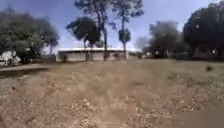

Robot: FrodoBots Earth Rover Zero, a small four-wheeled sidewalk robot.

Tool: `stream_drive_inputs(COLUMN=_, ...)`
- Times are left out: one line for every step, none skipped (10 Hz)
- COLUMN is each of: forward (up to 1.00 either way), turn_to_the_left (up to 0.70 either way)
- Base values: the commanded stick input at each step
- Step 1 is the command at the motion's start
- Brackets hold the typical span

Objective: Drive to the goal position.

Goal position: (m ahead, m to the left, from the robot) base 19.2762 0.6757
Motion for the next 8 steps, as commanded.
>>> stream_drive_inputs(forward=0.7, turn_to_the_left=0.0)
stream_drive_inputs(forward=0.7, turn_to_the_left=0.0)
stream_drive_inputs(forward=0.7, turn_to_the_left=0.0)
stream_drive_inputs(forward=0.7, turn_to_the_left=0.0)
stream_drive_inputs(forward=0.7, turn_to_the_left=0.0)
stream_drive_inputs(forward=0.7, turn_to_the_left=0.0)
stream_drive_inputs(forward=0.7, turn_to_the_left=0.0)
stream_drive_inputs(forward=0.7, turn_to_the_left=0.34)
